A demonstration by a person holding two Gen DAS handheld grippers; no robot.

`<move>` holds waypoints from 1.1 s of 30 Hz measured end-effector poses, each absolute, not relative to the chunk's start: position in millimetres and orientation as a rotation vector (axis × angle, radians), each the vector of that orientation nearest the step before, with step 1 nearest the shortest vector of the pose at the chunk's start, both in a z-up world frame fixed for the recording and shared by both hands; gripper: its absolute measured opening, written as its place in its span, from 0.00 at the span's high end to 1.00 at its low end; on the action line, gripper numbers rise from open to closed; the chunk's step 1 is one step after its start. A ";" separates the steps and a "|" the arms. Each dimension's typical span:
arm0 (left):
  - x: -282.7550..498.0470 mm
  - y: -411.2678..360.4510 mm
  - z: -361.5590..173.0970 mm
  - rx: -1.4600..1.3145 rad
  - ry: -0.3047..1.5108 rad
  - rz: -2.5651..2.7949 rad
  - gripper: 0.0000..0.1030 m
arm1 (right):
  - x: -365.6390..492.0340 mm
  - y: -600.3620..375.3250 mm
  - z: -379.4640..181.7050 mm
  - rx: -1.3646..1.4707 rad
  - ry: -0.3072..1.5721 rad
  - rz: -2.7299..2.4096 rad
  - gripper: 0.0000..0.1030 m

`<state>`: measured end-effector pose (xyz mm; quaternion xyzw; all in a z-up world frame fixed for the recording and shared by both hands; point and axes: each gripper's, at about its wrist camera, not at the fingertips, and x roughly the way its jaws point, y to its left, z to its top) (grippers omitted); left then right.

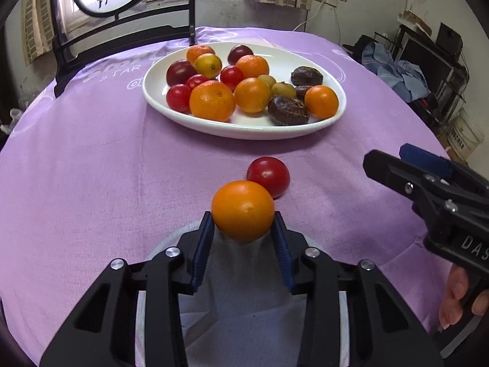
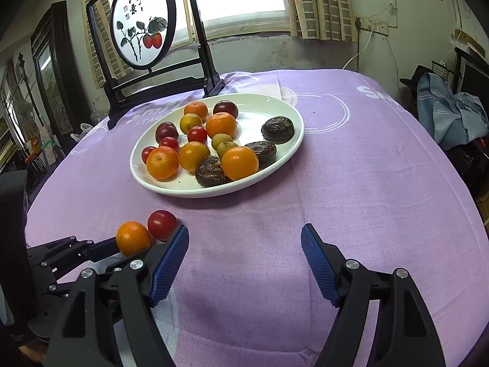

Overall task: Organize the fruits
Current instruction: 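Grasp the last tangerine with the left tool while the right tool grasps the last red cherry tomato, then carry both fruits onto the white plate and open both tools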

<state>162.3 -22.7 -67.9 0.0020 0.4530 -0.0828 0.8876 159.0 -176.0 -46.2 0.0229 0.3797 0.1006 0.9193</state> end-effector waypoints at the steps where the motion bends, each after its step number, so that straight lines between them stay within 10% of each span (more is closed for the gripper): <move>1: 162.5 -19.9 -67.0 -0.006 0.945 -0.165 0.63 | 159.4 -176.1 -46.3 0.047 0.782 0.207 0.25; 25: 175.5 57.7 -43.7 -0.144 0.909 0.030 0.63 | 176.9 -74.5 -75.1 -0.278 0.891 0.387 0.29; 29: 178.0 62.1 -47.0 -0.162 0.922 0.034 0.63 | 190.3 -72.1 -74.7 -0.232 0.902 0.372 0.39; 33: 179.0 63.4 -48.9 -0.164 0.926 0.039 0.63 | 197.0 -74.7 -73.9 -0.198 0.913 0.356 0.69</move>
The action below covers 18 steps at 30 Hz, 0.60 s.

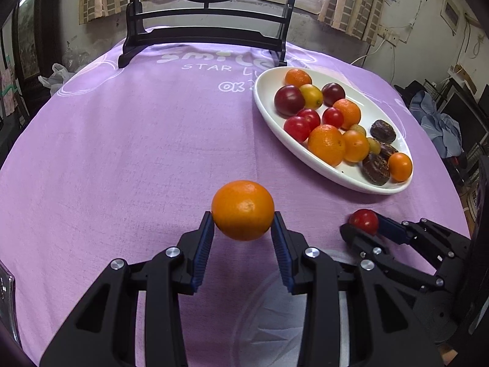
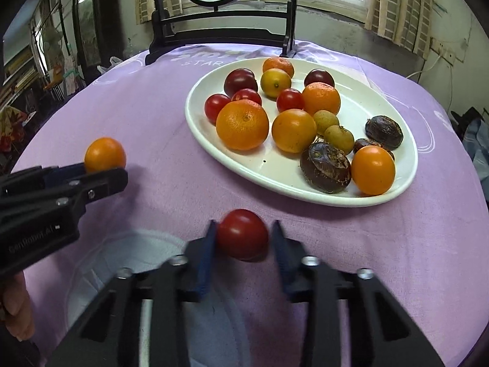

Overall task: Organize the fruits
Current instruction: 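Carry both fruits onto the white plate and open both tools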

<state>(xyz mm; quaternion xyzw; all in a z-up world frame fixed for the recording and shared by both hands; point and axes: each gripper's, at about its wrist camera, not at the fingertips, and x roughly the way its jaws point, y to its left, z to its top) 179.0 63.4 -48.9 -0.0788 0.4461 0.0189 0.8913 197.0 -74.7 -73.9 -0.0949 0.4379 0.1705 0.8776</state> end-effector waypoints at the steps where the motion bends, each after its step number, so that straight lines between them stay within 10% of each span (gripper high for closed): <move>1: 179.0 63.4 -49.0 -0.162 0.926 0.038 0.63 | 197.2 -75.8 -74.0 -0.191 0.915 0.351 0.69; 18: 169.0 44.1 -34.4 -0.099 0.865 0.026 0.63 | 178.9 -133.5 -18.8 -0.031 0.749 0.313 0.69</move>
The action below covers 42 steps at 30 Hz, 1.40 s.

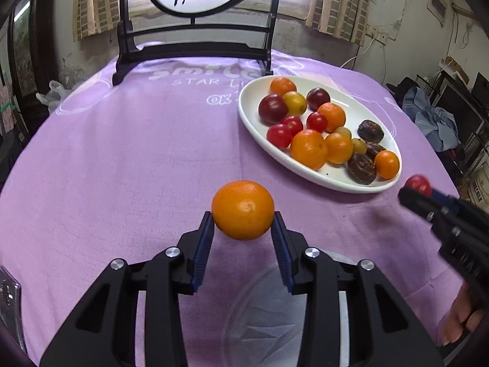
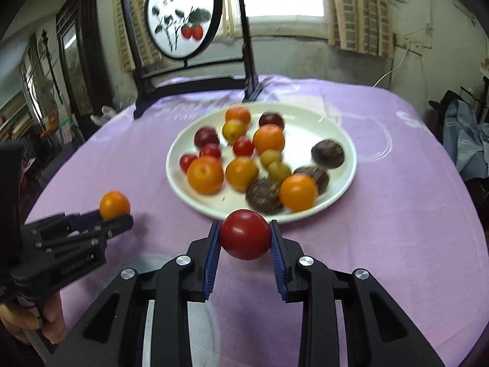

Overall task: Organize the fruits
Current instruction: 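Carry both fruits onto the white plate and open both tools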

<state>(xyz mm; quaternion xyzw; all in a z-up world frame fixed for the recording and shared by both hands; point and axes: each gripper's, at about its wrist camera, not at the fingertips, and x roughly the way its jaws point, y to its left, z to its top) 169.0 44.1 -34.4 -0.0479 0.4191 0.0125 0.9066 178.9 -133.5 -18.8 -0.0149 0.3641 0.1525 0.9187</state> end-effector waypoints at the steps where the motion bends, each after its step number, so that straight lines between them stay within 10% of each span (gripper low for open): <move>1: 168.5 41.4 -29.8 -0.101 0.857 0.017 0.63 | 180.4 -135.6 -14.0 -0.041 0.735 0.308 0.69; 30: 315.3 -12.5 -20.2 -0.037 0.848 -0.008 0.63 | 273.5 -136.8 -35.3 -0.081 0.697 0.259 0.68; 34: 311.8 -10.6 -15.8 -0.058 0.814 0.033 0.20 | 270.6 -141.2 -35.1 -0.056 0.688 0.261 0.46; 42: 287.3 -7.4 4.9 -0.079 0.771 0.027 0.17 | 251.3 -153.9 -24.5 -0.019 0.697 0.266 0.43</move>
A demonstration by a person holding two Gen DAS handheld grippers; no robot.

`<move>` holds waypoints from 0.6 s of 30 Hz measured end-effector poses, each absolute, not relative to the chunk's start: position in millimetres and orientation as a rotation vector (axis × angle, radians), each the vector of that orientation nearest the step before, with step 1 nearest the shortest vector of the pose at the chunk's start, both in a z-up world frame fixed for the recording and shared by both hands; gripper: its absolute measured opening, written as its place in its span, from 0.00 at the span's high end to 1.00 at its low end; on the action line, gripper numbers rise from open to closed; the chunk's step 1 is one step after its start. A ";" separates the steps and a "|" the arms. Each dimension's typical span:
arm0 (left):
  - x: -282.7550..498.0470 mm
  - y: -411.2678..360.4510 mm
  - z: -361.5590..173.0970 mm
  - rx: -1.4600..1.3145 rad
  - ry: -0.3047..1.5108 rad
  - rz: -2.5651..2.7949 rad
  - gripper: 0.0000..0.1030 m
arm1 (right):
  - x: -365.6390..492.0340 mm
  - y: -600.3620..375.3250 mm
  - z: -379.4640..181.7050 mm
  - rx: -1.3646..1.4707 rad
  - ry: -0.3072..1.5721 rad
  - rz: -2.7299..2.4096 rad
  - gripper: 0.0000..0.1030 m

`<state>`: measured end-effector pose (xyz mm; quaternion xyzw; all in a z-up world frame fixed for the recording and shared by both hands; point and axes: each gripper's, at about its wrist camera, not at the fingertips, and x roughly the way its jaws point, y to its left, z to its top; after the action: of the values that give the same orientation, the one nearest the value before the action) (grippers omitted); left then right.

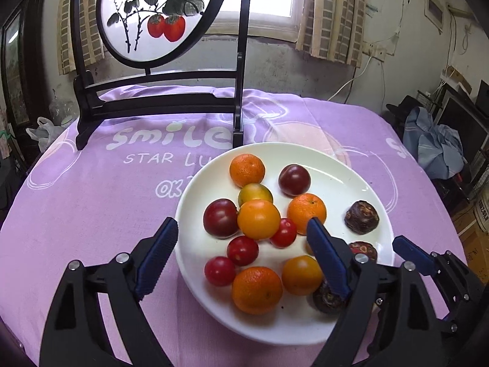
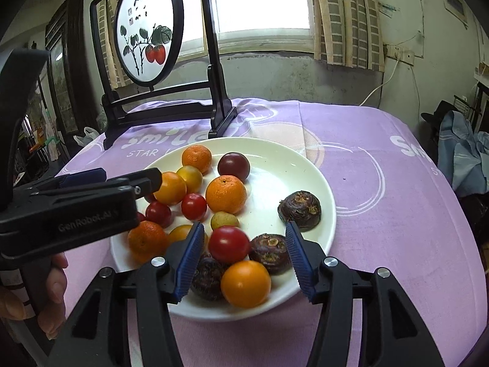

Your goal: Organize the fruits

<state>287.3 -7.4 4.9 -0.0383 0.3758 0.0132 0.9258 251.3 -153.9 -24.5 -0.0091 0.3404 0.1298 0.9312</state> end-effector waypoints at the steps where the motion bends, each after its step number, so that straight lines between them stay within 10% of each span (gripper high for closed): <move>1: 281.3 -6.6 7.3 -0.084 0.766 0.025 0.16 | 245.8 -156.2 -22.4 -0.011 0.696 0.262 0.41; 18: 138.3 12.2 4.2 -0.118 0.756 -0.007 0.07 | 125.5 -157.3 -31.0 -0.056 0.732 0.254 0.20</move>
<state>138.3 12.2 4.2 -0.0577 0.3690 -0.0036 0.9276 125.5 -157.3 -31.0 -0.0273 0.3570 0.1241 0.9254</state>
